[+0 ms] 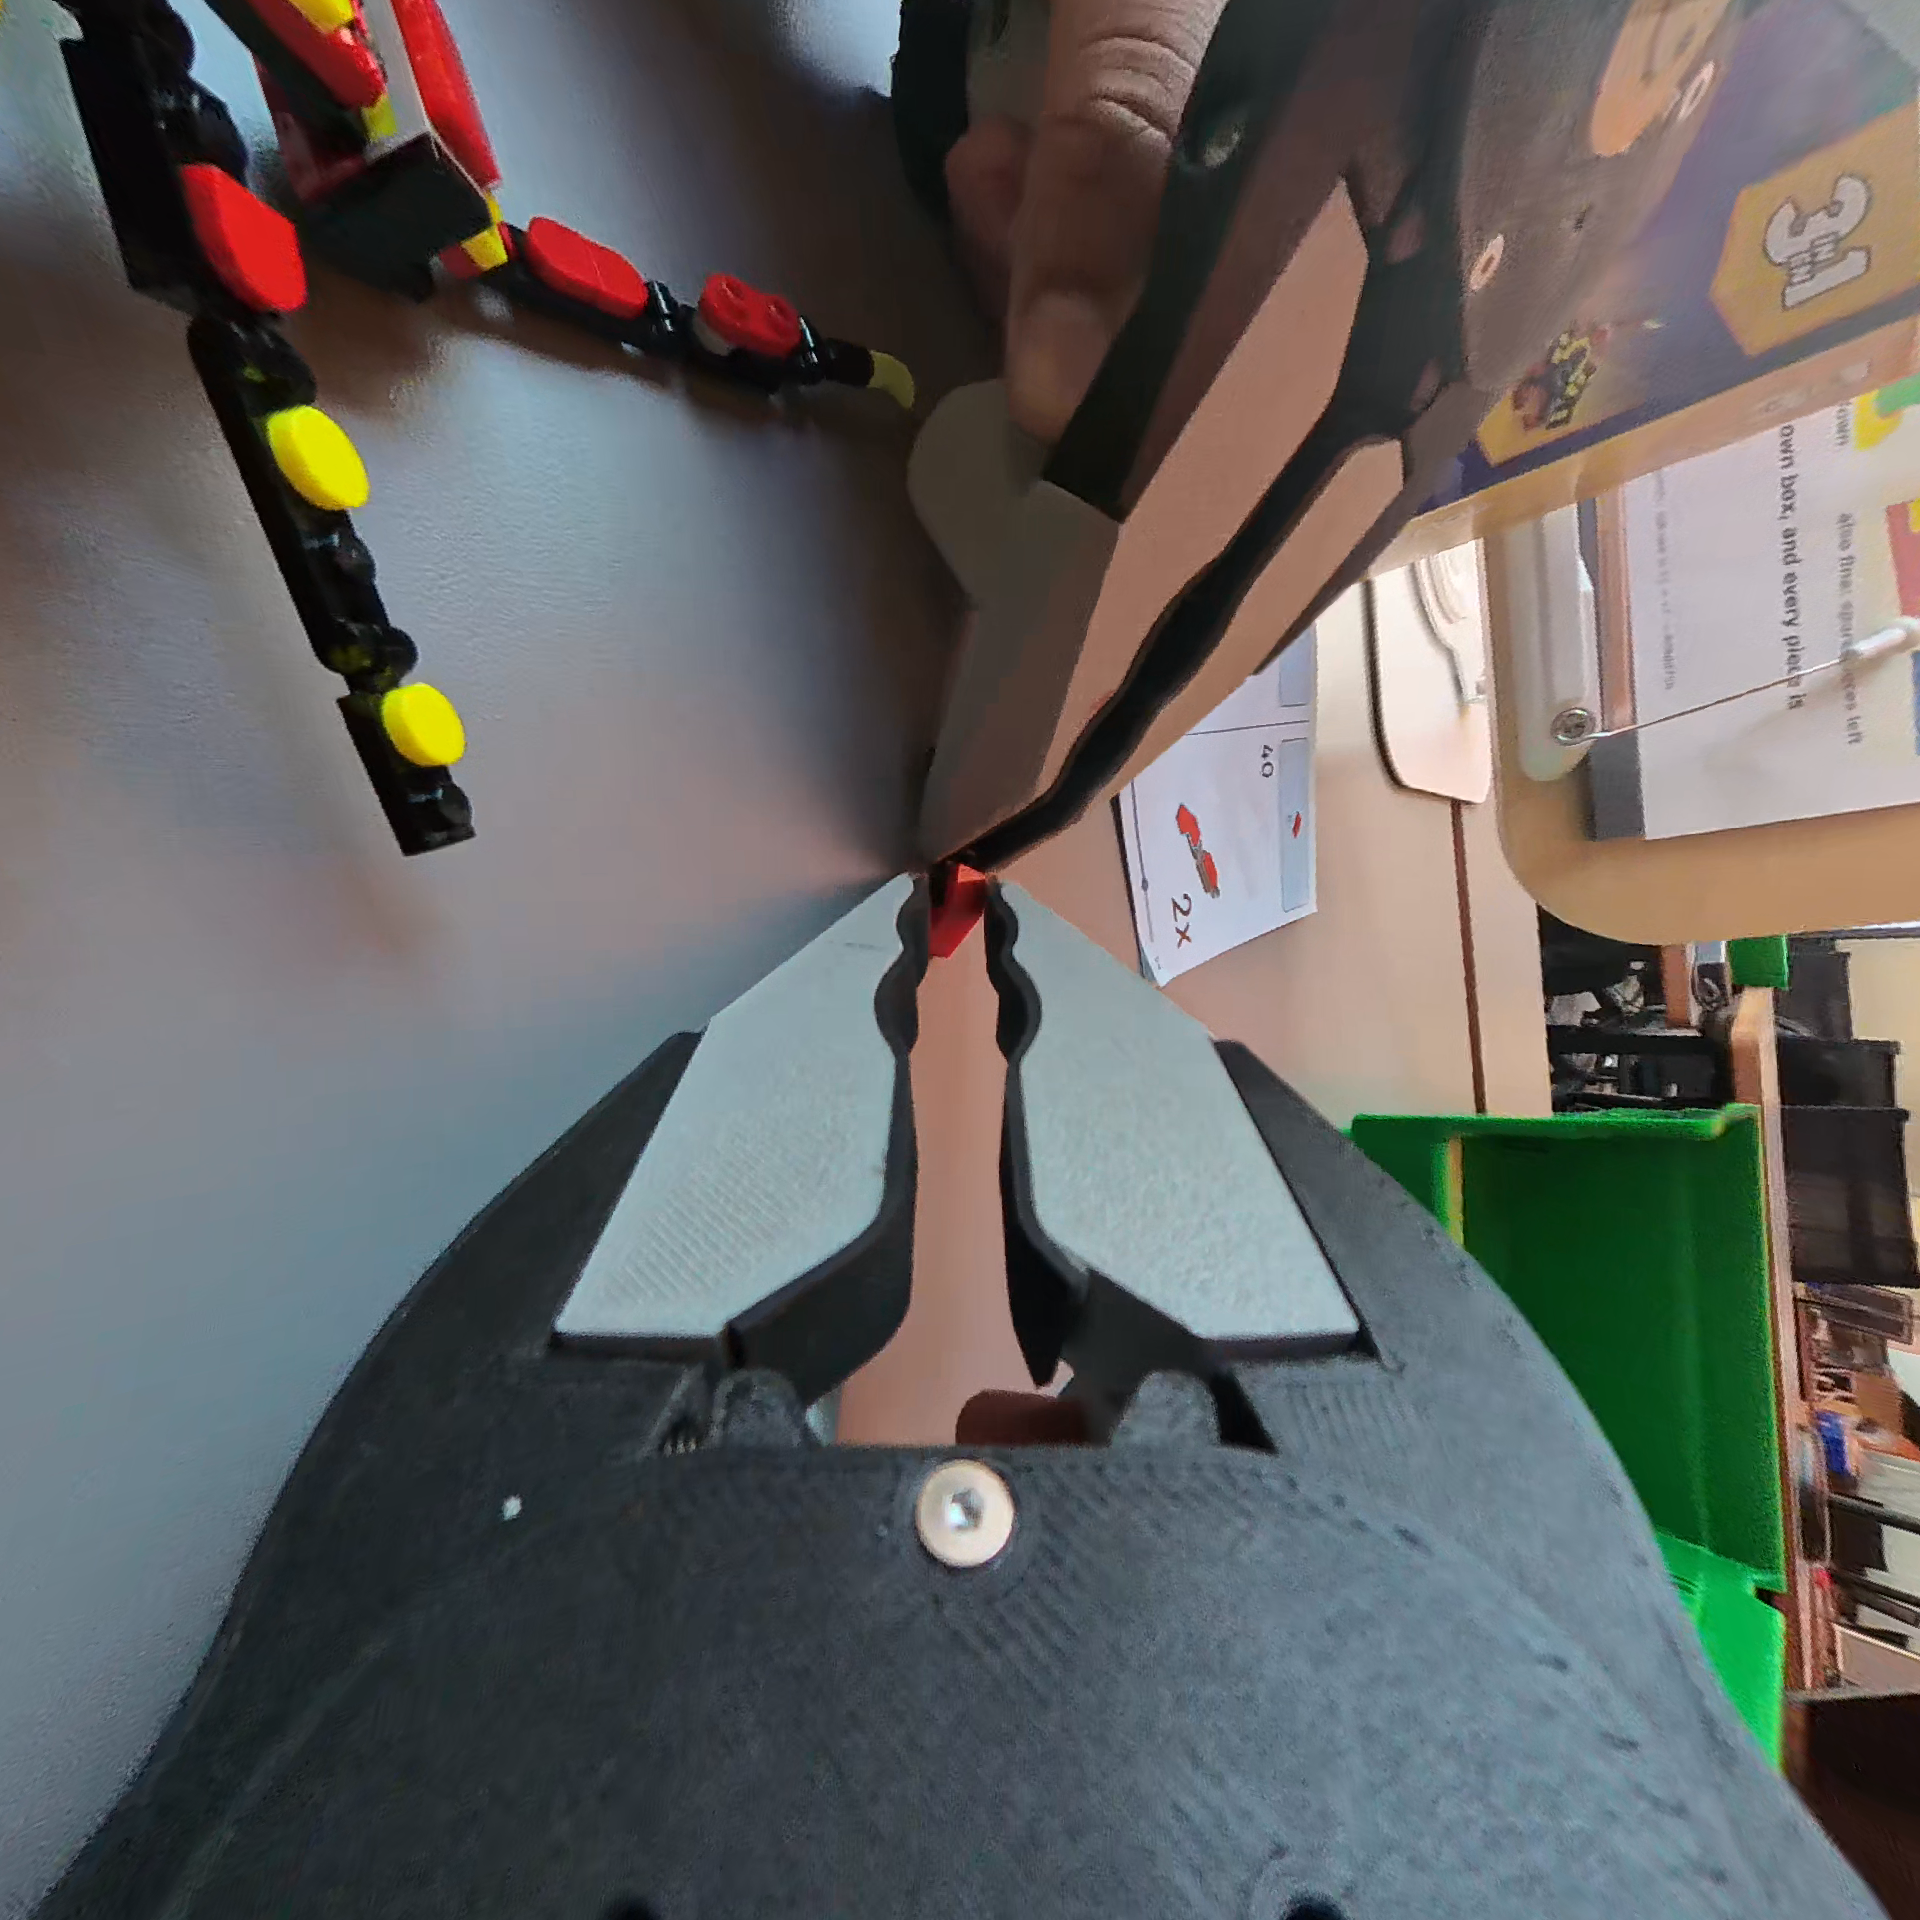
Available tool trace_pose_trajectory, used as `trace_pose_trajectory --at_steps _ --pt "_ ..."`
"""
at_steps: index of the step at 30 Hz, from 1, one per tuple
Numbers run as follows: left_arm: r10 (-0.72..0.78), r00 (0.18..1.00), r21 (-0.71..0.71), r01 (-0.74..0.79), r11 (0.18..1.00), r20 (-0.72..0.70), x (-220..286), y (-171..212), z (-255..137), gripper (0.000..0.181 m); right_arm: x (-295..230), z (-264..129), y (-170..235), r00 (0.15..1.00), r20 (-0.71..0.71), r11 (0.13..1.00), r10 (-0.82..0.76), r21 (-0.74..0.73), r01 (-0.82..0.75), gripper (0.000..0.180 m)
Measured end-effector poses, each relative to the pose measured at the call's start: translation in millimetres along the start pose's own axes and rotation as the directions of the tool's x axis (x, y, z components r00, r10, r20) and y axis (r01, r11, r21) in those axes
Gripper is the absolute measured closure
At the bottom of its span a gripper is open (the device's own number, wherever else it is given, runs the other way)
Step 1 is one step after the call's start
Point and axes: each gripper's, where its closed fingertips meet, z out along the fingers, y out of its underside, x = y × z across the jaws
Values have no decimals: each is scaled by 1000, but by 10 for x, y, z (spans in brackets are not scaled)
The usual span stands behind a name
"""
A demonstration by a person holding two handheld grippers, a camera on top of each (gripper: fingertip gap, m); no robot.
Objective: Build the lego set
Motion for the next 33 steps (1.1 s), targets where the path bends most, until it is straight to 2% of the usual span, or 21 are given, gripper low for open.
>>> trace_pose_trajectory --at_steps 33 --pt "-59 998 7 59 998 -23 -24 1 -11 175 25 20 5 998 -48 1000 -30 -9 30 173"
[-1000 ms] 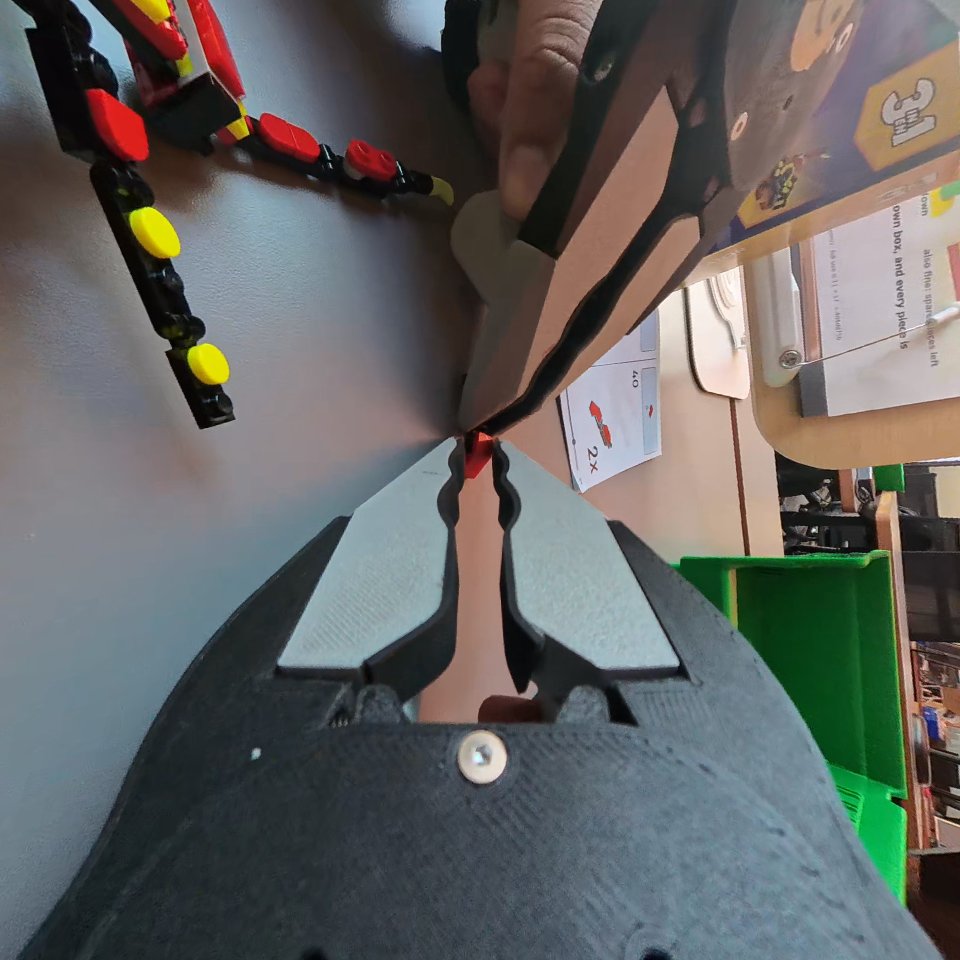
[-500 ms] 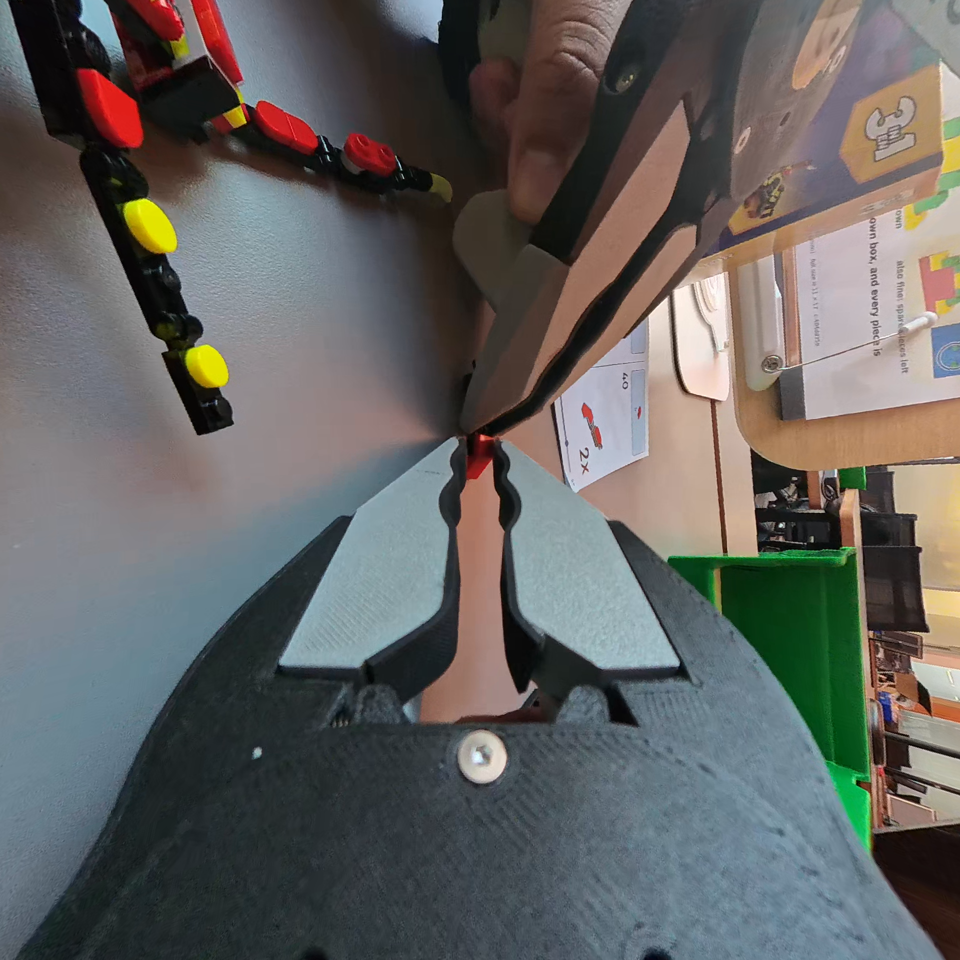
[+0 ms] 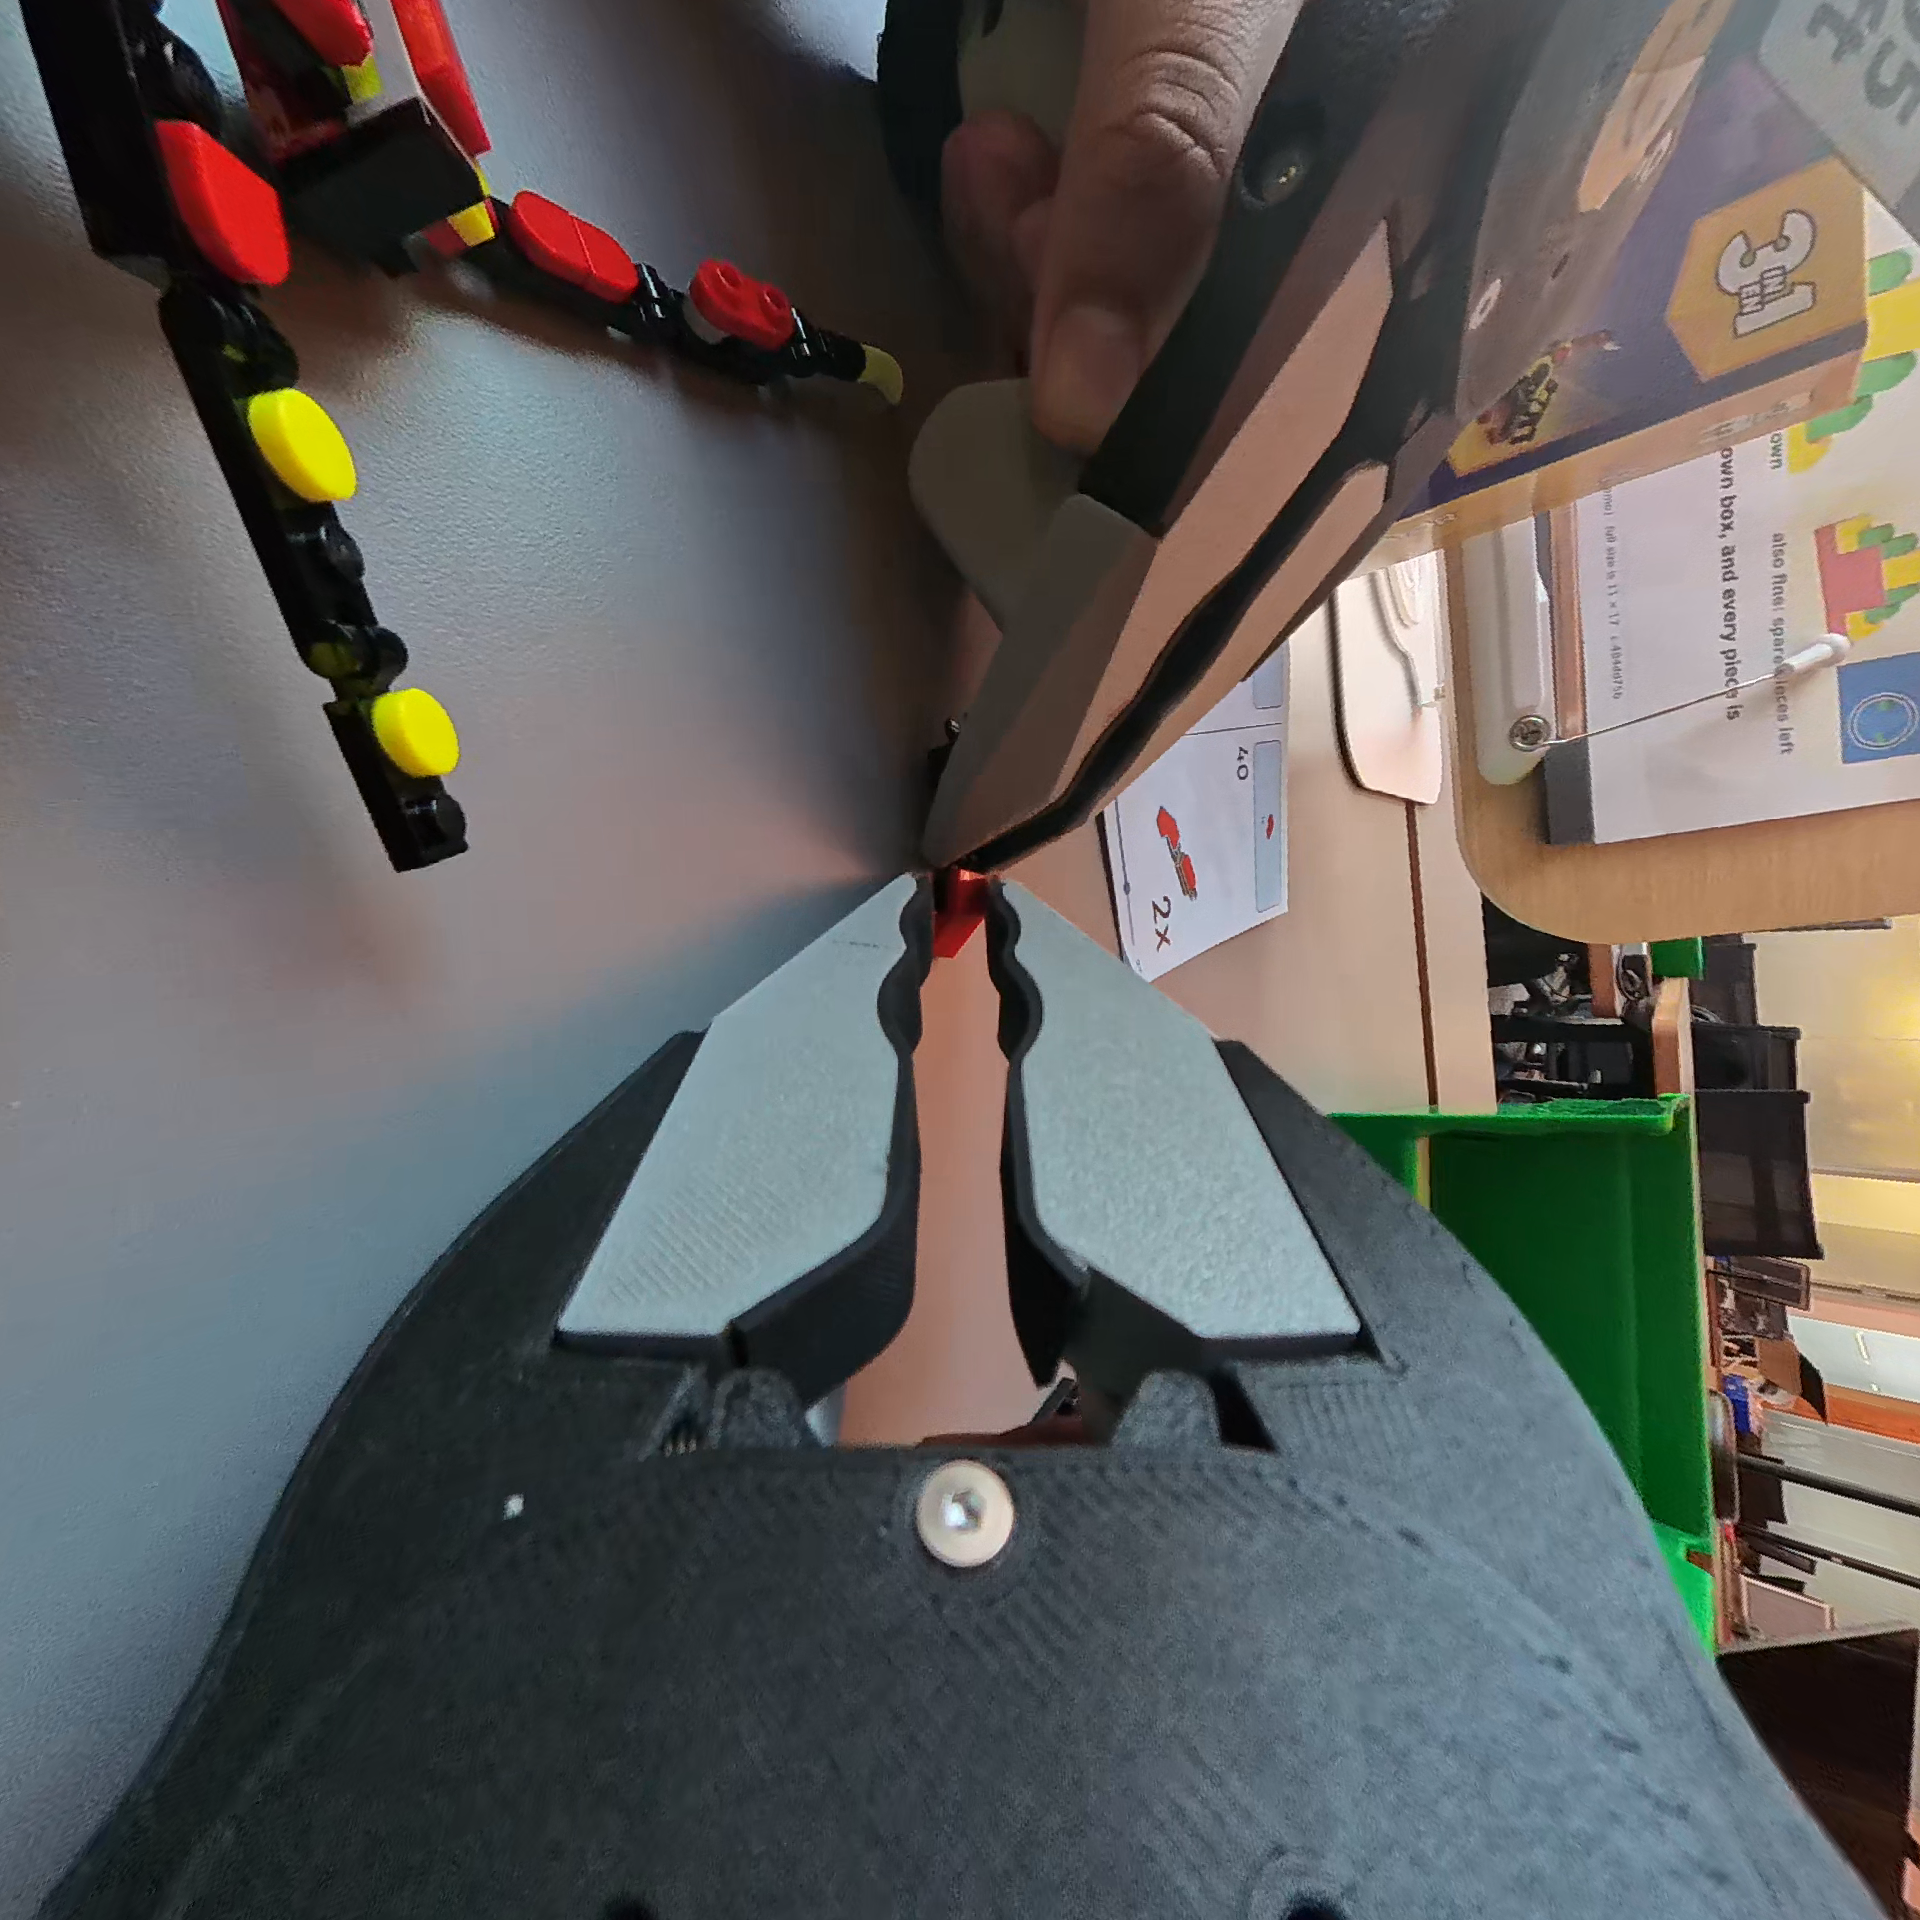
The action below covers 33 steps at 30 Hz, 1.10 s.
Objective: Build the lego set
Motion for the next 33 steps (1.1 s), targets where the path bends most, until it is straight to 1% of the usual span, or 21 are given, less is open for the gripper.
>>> trace_pose_trajectory --at_steps 15,21,25,28,33 --pt "-31 999 10 31 999 -12 -4 -9 -6 175 13 10 3 999 -28 999 -32 -17 32 173" --pt "-135 991 27 136 990 -21 -36 -22 -3 176 33 26 23 997 -53 998 -53 -47 50 173" --pt "-242 969 40 244 969 -52 -45 -25 -6 175 41 37 31 997 -56 997 -54 -61 51 174" --pt "-295 953 52 299 953 -72 -62 -31 -23 175 58 51 27 998 -54 997 -34 -70 31 174" --pt "-317 947 67 321 945 -57 -74 -44 -17 174 75 76 48 999 -51 995 -13 -102 8 174"
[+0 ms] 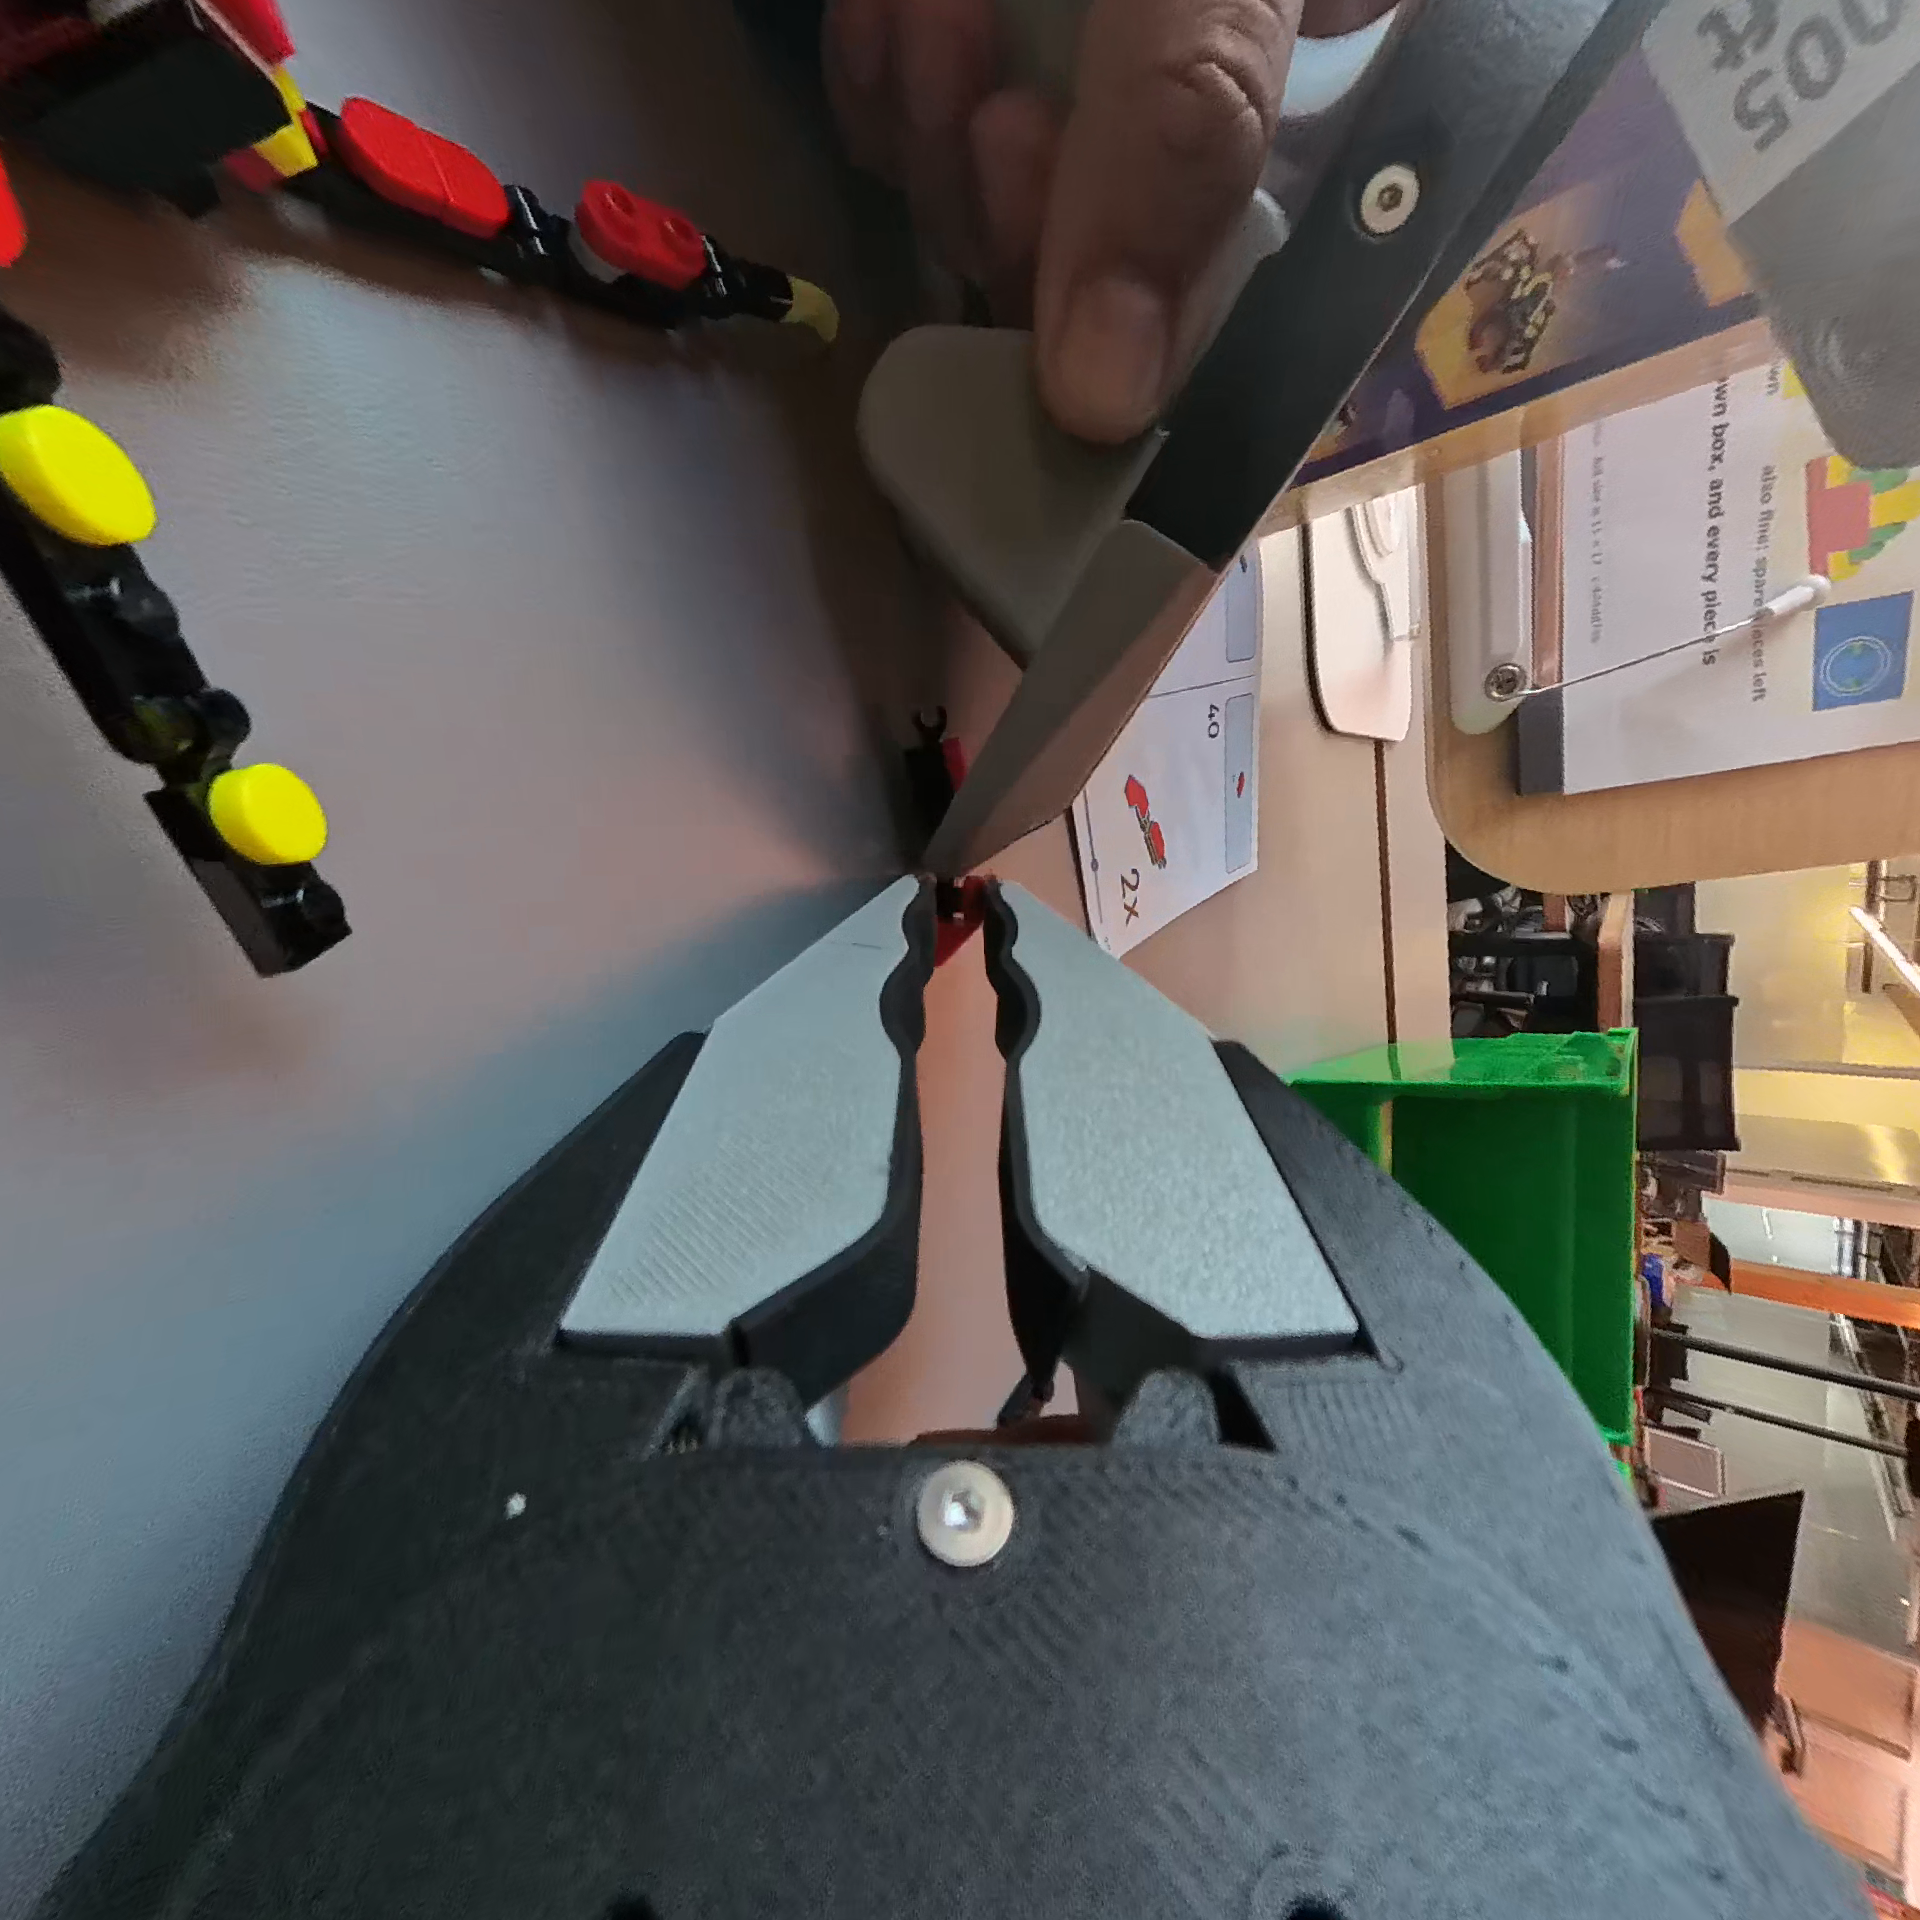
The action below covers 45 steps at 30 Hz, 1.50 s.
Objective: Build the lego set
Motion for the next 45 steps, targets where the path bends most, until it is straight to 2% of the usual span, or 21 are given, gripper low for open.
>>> trace_pose_trajectory --at_steps 3,6,14,18,27,31,35,38,41,45 --pt "-3 1000 0 3 1000 -2 12 2 8 175 -5 -9 5 998 -30 998 -63 -15 62 174" --pt "-4 1000 6 4 1000 0 15 -2 7 175 -6 -16 2 997 -36 998 -62 -14 61 174" --pt "-70 994 37 73 997 -79 44 -50 -33 175 26 -31 -21 984 99 985 146 78 -154 174" --pt "-94 989 21 97 995 -117 78 -34 -26 174 19 -62 -37 983 118 981 140 120 -154 174" --pt "-49 985 20 53 998 -168 165 -53 -164 172 74 -131 -74 979 124 963 160 198 -183 175" --pt "-6 980 24 11 1000 -199 258 -99 -302 164 123 -173 -89 974 132 948 186 237 -214 175" --pt "138 980 -11 -141 990 -146 315 -75 -413 160 220 -277 -137 974 114 926 197 304 -223 175" --pt "322 947 -67 -321 945 -5 244 -57 -432 160 292 -376 -195 979 80 915 190 348 -205 175" --pt "544 832 -32 -544 838 111 299 -194 -373 159 312 -494 -302 981 69 893 179 407 -191 175" --pt "756 611 64 -786 615 234 540 -323 -335 171 367 -625 -377 975 80 853 208 473 -221 175"
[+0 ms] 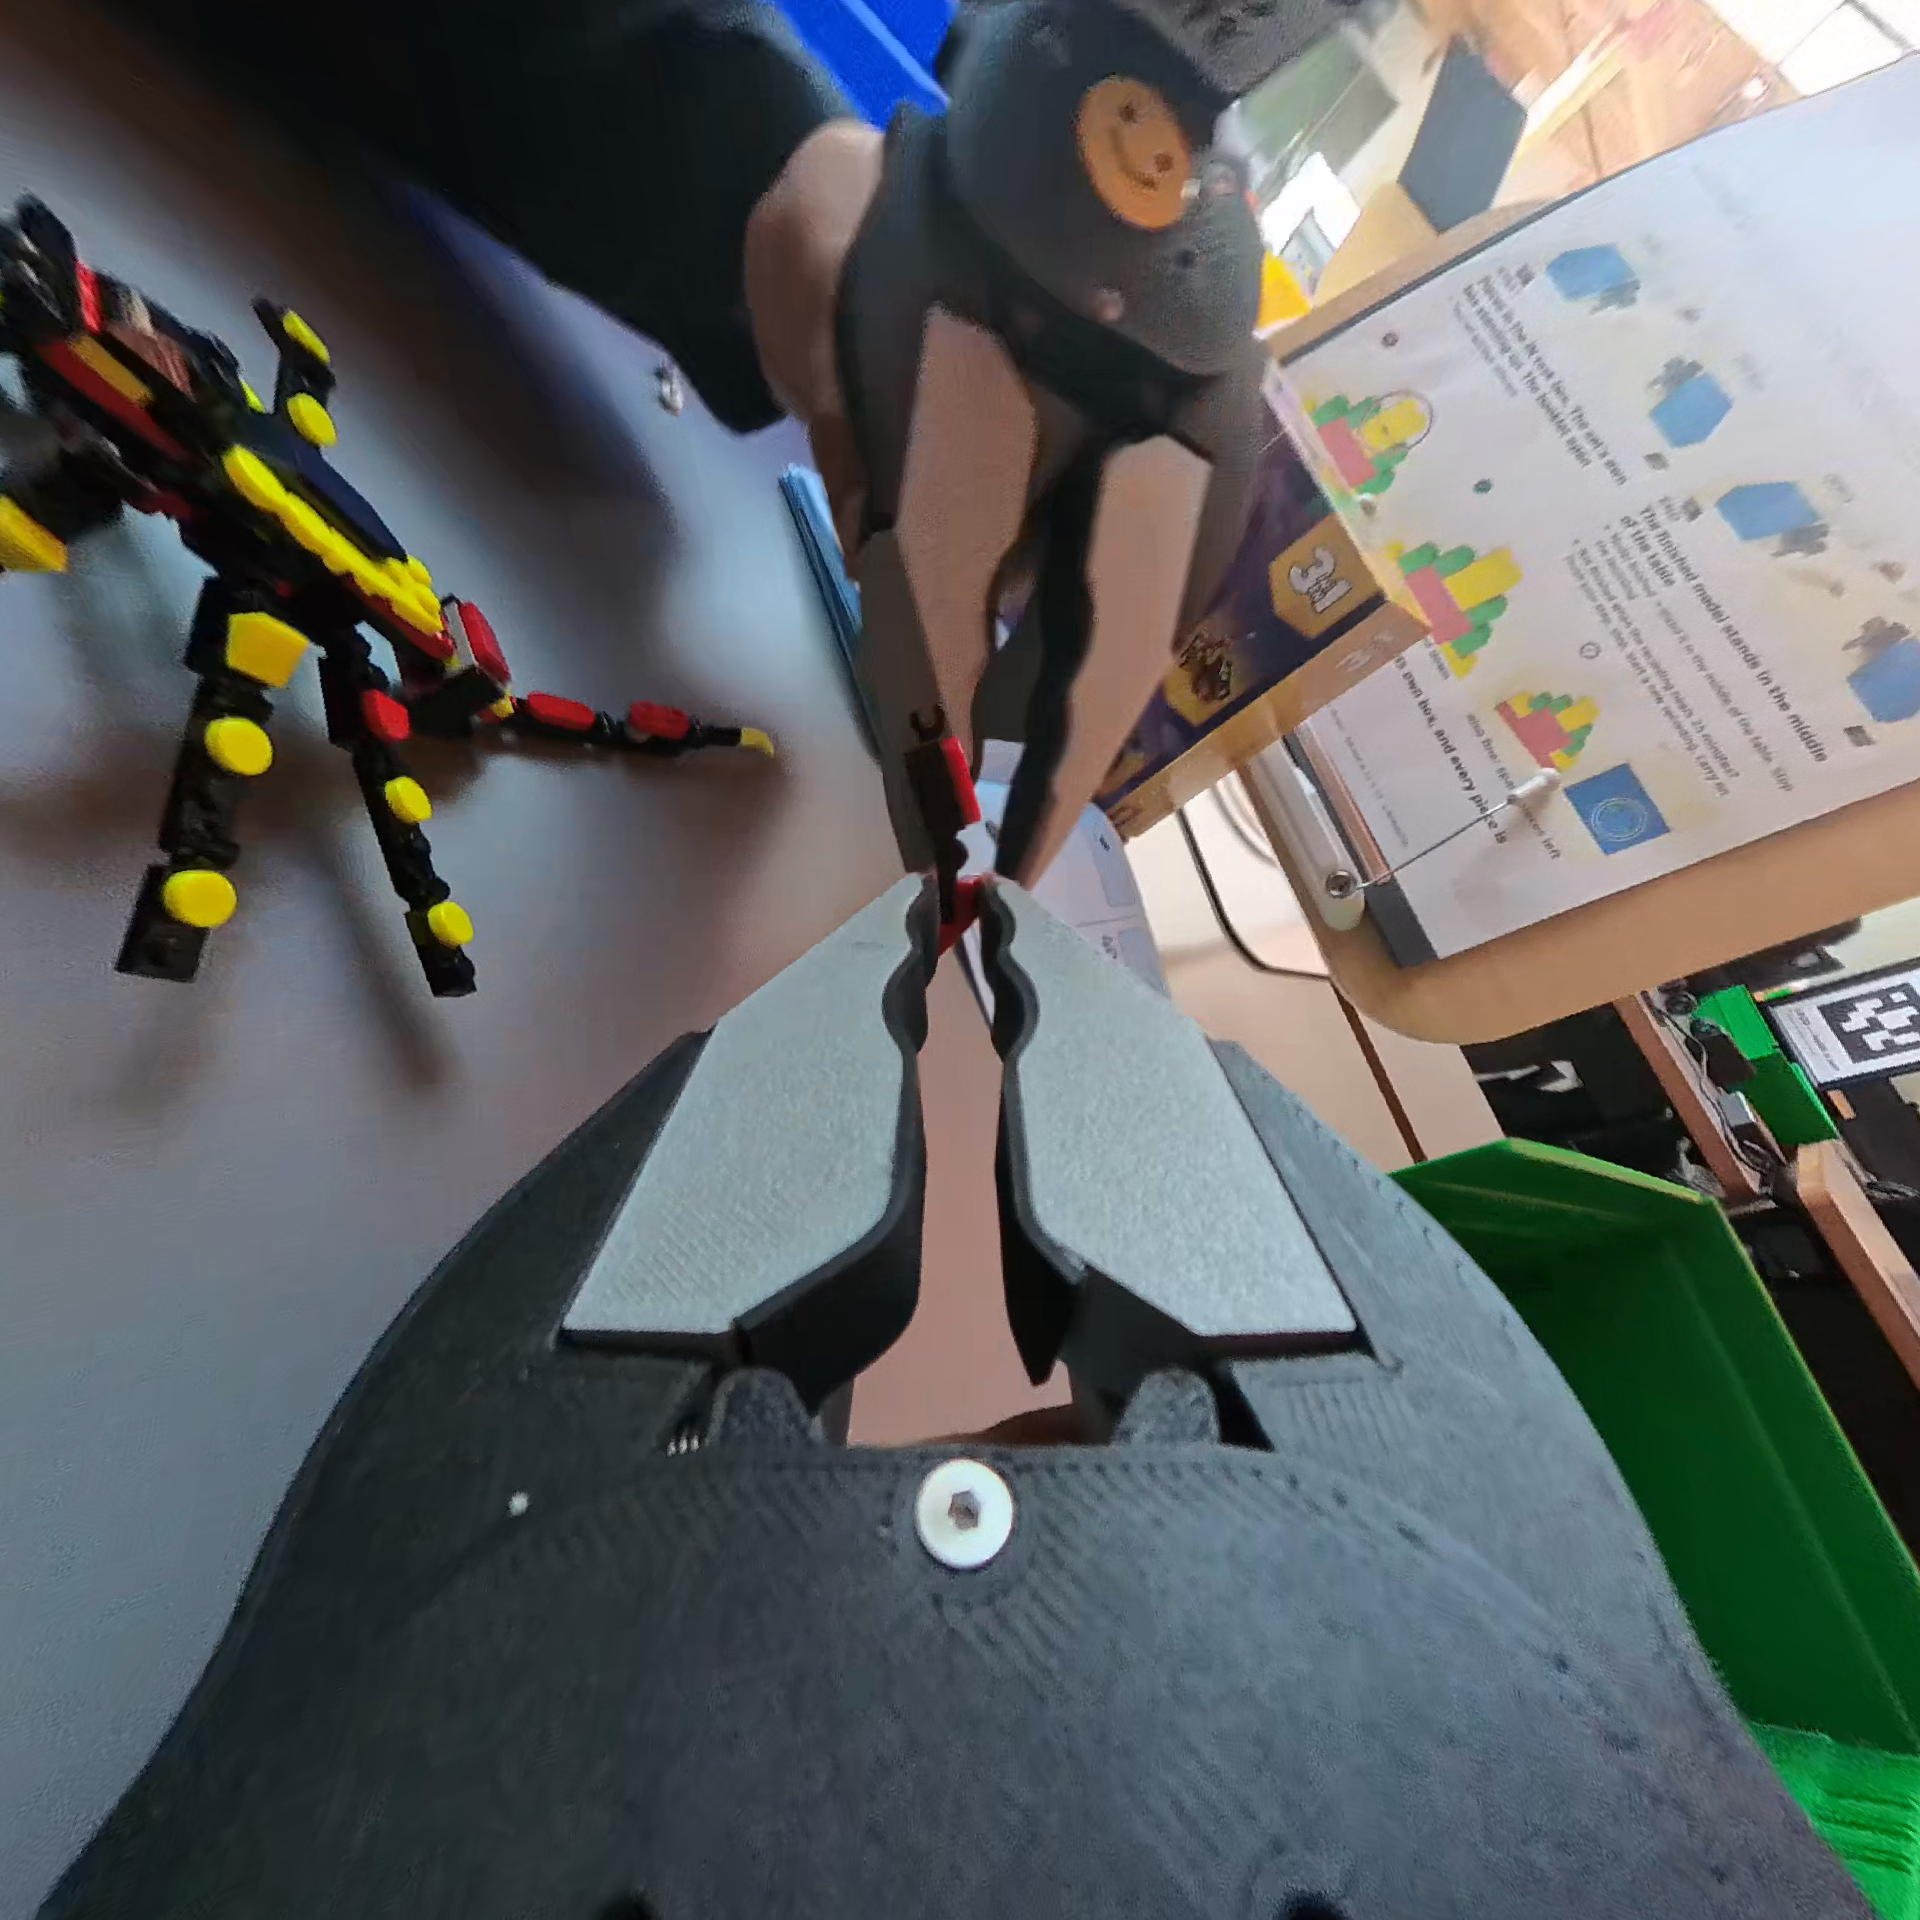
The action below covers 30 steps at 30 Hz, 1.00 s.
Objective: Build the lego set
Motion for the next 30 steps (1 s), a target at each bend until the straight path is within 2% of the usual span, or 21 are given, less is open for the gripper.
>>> trace_pose_trajectory --at_steps 3,6,8,13,18,26,28,30 --pt "95 992 67 -101 993 85 -13 -132 -18 179 87 -87 -94 999 -5 996 49 76 -49 175" --pt "87 985 101 -102 990 147 -85 -214 -47 172 120 -152 -183 998 3 987 62 145 -62 175" --pt "100 985 148 -121 982 142 -40 -296 -76 172 131 -168 -210 998 5 984 62 165 -62 175" --pt "133 978 158 -159 975 162 26 -354 -77 171 118 -184 -240 998 21 981 52 187 -55 175" --pt "130 985 202 -151 968 116 138 -401 -87 162 74 -223 -296 999 37 979 33 200 -40 175" --pt "127 977 210 -163 964 172 119 -410 -75 169 50 -245 -305 997 56 978 45 200 -56 175" --pt "123 976 212 -161 964 181 108 -393 -64 163 49 -235 -288 998 52 981 46 188 -55 175" --pt "106 977 211 -145 967 185 89 -375 -47 149 36 -224 -275 997 60 981 50 184 -60 175"
